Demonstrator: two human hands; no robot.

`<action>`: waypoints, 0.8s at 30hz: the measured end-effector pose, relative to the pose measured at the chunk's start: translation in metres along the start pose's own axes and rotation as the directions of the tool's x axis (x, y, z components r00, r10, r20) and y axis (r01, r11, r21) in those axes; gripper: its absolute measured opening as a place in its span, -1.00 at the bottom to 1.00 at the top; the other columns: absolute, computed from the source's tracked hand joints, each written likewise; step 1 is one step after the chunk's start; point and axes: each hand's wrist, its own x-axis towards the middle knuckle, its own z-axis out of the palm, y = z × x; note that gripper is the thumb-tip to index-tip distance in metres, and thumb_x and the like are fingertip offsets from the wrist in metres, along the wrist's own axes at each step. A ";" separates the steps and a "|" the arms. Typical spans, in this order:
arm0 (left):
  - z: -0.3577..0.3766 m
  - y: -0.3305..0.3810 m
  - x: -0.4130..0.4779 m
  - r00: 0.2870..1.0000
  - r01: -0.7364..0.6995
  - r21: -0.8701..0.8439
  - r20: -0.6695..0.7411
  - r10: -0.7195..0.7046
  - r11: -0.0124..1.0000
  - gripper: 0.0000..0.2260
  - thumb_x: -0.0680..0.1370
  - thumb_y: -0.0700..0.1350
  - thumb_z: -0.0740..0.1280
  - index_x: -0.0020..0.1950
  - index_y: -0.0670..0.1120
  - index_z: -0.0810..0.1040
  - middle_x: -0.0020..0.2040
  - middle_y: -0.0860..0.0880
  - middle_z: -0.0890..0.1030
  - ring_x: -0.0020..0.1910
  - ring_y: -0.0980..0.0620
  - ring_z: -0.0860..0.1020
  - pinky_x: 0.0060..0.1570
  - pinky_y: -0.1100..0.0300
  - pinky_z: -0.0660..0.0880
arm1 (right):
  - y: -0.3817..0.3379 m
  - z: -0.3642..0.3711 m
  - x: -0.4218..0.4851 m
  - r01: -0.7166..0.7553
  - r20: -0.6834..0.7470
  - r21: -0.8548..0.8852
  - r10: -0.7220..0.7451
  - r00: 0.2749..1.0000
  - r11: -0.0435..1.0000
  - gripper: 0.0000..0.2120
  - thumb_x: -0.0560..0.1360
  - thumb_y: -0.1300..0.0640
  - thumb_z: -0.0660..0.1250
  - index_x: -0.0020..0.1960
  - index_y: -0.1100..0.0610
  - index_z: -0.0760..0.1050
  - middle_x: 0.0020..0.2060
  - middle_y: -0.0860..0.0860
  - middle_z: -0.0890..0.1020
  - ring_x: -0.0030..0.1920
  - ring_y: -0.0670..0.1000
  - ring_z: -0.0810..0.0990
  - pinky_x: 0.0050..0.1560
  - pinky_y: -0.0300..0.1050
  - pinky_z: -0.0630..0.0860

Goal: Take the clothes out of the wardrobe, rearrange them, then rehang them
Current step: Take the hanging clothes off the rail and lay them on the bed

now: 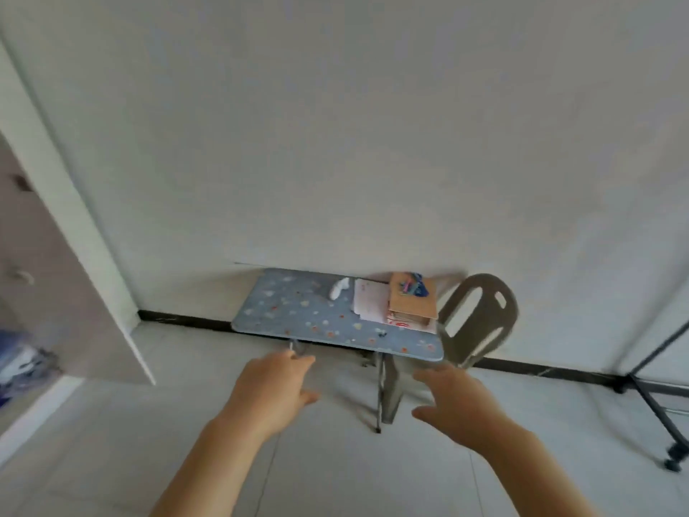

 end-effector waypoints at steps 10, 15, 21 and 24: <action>-0.036 -0.237 -0.086 0.896 0.432 -0.071 -0.074 -0.437 0.899 -0.56 0.57 0.13 0.19 0.40 0.00 0.31 0.29 -0.01 0.42 0.22 0.00 0.42 0.18 0.12 0.39 | -0.261 -0.009 0.109 0.468 0.027 -0.041 -0.467 0.884 0.883 -0.49 0.51 -0.08 0.28 0.43 -0.04 0.27 0.32 -0.04 0.38 0.28 0.00 0.40 0.28 -0.12 0.35; -0.041 -0.311 -0.105 0.783 0.604 -0.129 -0.085 -0.616 0.786 -0.51 0.59 0.13 0.17 0.48 0.02 0.20 0.37 0.00 0.36 0.33 0.02 0.35 0.28 0.14 0.31 | -0.356 -0.003 0.163 0.650 0.068 -0.060 -0.647 0.760 0.757 -0.46 0.52 -0.10 0.27 0.45 -0.06 0.23 0.34 -0.07 0.36 0.29 -0.03 0.38 0.30 -0.14 0.33; -0.053 -0.391 -0.108 0.609 0.783 -0.098 -0.084 -0.789 0.615 -0.53 0.58 0.15 0.16 0.46 0.04 0.23 0.36 0.00 0.35 0.32 0.01 0.35 0.26 0.12 0.32 | -0.459 0.000 0.241 0.815 0.135 -0.091 -0.804 0.579 0.572 -0.47 0.52 -0.12 0.25 0.45 -0.07 0.23 0.33 -0.08 0.36 0.32 -0.04 0.36 0.28 -0.19 0.30; -0.063 -0.423 -0.106 0.521 0.845 -0.107 -0.057 -0.852 0.524 -0.51 0.58 0.16 0.16 0.47 0.04 0.19 0.36 0.00 0.35 0.32 0.01 0.35 0.27 0.11 0.32 | -0.507 -0.004 0.276 0.873 0.183 -0.078 -0.854 0.487 0.481 -0.47 0.53 -0.12 0.24 0.46 -0.07 0.22 0.36 -0.08 0.34 0.34 -0.05 0.33 0.32 -0.20 0.27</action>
